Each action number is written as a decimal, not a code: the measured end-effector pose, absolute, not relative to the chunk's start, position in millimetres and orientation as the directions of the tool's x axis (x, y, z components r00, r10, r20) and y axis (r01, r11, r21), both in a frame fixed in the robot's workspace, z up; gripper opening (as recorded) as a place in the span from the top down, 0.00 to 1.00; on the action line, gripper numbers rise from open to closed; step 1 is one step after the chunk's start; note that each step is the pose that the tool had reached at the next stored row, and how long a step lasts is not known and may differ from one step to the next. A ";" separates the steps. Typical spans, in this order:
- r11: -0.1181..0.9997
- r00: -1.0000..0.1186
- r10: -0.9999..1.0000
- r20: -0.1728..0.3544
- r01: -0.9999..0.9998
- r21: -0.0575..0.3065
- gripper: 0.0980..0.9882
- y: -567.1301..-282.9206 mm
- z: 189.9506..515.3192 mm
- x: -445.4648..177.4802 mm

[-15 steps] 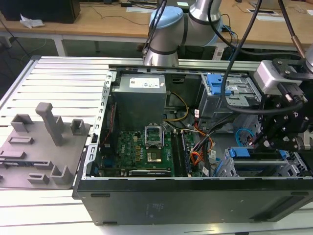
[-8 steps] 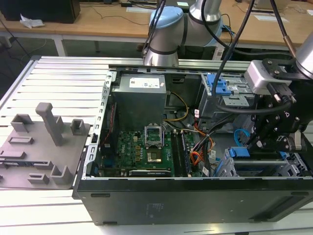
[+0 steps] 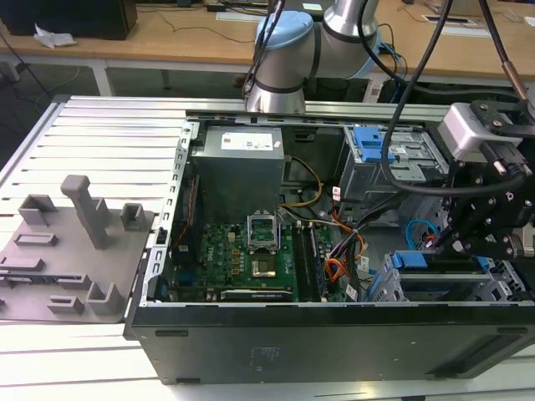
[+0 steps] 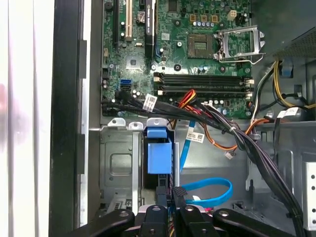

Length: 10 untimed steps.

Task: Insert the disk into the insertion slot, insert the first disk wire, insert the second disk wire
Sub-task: 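Insert the second disk wire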

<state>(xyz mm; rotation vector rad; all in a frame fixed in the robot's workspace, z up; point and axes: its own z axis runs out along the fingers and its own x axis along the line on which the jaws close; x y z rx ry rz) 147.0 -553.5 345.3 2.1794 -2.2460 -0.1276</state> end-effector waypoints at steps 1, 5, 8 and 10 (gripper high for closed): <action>0.028 -0.032 -0.998 -0.050 -0.997 0.066 0.93 -554.0 345.1 147.7; 0.028 -0.032 -0.998 -0.050 -0.997 0.066 0.93 -555.6 343.3 147.7; 0.028 -0.032 -0.998 -0.050 -0.997 0.066 0.93 -555.6 340.9 147.7; 0.028 -0.032 -0.998 -0.049 -0.997 0.066 0.93 -555.6 338.6 147.7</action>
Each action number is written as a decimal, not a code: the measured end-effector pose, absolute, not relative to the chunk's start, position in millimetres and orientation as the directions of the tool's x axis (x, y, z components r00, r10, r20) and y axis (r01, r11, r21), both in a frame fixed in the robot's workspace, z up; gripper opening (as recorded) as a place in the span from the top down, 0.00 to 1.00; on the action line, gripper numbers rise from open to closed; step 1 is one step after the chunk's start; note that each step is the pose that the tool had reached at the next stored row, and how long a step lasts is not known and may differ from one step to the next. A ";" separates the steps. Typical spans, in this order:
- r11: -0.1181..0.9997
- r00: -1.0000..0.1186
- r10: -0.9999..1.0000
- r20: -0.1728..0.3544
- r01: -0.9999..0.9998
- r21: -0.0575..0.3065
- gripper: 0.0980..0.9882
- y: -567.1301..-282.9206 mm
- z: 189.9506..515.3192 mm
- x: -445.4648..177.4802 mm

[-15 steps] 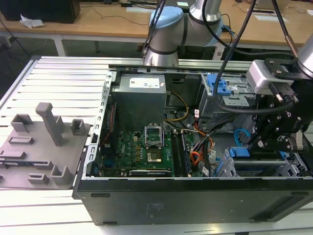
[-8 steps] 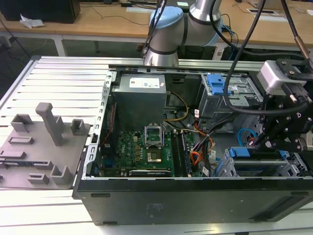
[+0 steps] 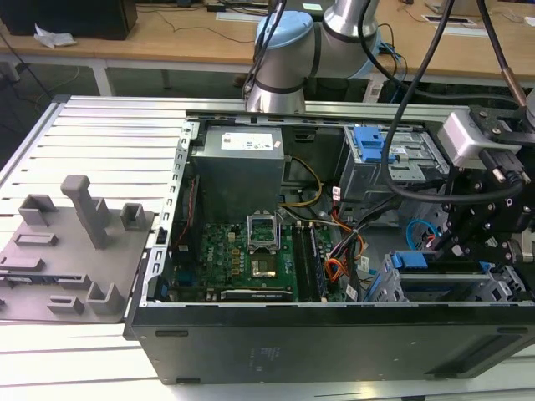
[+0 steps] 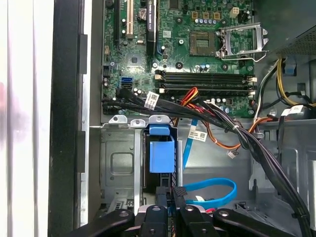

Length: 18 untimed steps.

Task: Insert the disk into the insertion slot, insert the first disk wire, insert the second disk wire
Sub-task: 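Insert the second disk wire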

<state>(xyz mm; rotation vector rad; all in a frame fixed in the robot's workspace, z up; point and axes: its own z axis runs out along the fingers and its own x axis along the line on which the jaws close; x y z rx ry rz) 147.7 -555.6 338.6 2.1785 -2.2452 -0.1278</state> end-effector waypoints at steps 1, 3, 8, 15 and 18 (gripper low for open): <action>0.028 -0.032 -0.998 -0.050 -0.997 0.066 0.93 -555.6 337.6 147.7; 0.028 -0.032 -0.998 -0.050 -0.997 0.066 0.93 -555.5 337.3 147.8; 0.028 -0.032 -0.998 -0.050 -0.997 0.066 0.84 -555.6 343.8 147.7; 0.028 -0.032 -0.998 -0.050 -0.997 0.066 0.86 -554.8 369.4 147.1; 0.028 -0.032 -0.998 -0.050 -0.997 0.065 0.99 -554.8 372.8 144.4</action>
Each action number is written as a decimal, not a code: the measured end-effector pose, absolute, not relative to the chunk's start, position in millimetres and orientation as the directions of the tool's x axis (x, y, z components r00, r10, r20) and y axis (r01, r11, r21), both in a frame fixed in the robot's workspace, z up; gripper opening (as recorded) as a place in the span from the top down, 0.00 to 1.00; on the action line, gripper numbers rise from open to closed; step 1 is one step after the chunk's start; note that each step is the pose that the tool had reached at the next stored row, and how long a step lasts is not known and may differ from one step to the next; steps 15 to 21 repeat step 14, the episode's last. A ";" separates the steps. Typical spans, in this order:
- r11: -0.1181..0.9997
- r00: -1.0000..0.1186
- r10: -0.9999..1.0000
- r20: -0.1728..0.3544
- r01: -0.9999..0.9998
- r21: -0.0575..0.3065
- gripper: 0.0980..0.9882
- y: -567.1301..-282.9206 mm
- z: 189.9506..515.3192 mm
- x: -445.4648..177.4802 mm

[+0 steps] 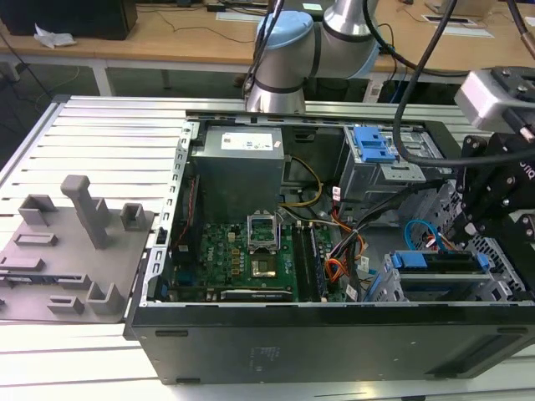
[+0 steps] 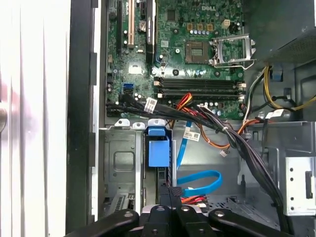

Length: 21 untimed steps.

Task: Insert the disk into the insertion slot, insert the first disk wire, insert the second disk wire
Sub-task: 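Insert the second disk wire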

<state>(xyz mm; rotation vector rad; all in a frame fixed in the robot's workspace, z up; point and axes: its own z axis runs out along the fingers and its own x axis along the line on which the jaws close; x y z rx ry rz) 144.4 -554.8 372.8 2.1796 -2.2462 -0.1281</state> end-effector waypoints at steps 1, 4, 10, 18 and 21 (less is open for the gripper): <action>0.028 -0.032 -0.998 -0.050 -0.997 0.065 0.99 -554.8 373.0 140.8; 0.028 -0.032 -0.998 -0.050 -0.998 0.065 0.99 -554.8 372.4 132.1; 0.028 -0.032 -0.998 -0.050 -0.998 0.065 0.99 -554.8 371.8 127.9; 0.028 -0.032 -0.998 -0.050 -0.998 0.065 0.99 -554.8 371.7 127.7; 0.028 -0.032 -0.998 -0.050 -0.998 0.065 0.99 -554.8 371.7 127.7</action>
